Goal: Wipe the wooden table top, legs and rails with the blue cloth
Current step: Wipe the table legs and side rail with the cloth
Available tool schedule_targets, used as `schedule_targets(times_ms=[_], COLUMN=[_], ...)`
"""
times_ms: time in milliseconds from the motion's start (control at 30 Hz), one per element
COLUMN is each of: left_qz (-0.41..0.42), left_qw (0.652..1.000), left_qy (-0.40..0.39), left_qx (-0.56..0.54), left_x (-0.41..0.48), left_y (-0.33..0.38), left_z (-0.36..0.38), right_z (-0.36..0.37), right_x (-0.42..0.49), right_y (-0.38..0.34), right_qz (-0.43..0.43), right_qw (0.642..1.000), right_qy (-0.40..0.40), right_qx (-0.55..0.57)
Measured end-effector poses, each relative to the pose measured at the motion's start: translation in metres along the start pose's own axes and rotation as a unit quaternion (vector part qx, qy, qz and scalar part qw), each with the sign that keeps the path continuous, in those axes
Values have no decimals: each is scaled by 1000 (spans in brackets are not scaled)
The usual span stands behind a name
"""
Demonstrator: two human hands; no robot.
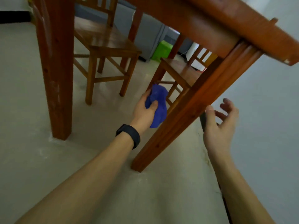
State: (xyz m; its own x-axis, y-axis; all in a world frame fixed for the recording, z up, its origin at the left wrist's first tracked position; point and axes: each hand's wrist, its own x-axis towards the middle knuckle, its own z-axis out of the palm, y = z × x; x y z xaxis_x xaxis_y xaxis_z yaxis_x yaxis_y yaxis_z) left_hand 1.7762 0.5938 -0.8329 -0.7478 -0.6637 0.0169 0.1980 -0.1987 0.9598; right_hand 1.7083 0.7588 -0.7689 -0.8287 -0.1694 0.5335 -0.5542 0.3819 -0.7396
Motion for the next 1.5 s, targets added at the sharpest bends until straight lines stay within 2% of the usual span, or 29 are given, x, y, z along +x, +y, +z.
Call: schedule_targets(times_ms=[133,233,333,467,533,633,700,767,867,967,1100,1167,1233,1367,1433,1500], left_qz=[134,167,153,43,44,152,231,261,233,209,78,-15,-51,68,126,130], left_qw=[991,981,981,987,990,983,964,949,952,941,925,927,938,973,962,950], left_qy=[-21,-15,26,-14,1,26,12,-16,-61,-66,-134,-163,-143,-25,-19,-45], left_qx=[6,96,118,155,135,96,129,176,191,258,346,338,313,220,240,281], left_x=[19,21,13,16,23,29,25,22,27,30,29,27,25,41,42,36], left_y=[61,77,32,-27,-21,29,58,61,41,19,-46,-73,-78,-47,-41,-63], left_z=[63,103,98,53,46,62,81,92,84,65,28,1,-15,1,21,38], right_z=[-1,5,12,23,25,25,23,20,17,15,23,31,40,60,70,76], right_x=[51,52,40,26,23,24,24,24,25,26,20,11,1,-16,-23,-29], right_y=[-11,-13,-8,1,7,10,9,9,9,9,12,16,22,43,58,73], right_qz=[18,31,8,16,14,10,19,28,35,30,27,24,14,18,25,42], right_qw=[987,981,982,984,984,984,984,982,980,981,985,988,989,991,991,990], right_qy=[-108,-111,-111,-130,-134,-136,-141,-149,-151,-148,-123,-100,-79,-76,-90,-101], right_qx=[119,155,151,117,116,112,107,114,120,119,115,112,125,110,94,89])
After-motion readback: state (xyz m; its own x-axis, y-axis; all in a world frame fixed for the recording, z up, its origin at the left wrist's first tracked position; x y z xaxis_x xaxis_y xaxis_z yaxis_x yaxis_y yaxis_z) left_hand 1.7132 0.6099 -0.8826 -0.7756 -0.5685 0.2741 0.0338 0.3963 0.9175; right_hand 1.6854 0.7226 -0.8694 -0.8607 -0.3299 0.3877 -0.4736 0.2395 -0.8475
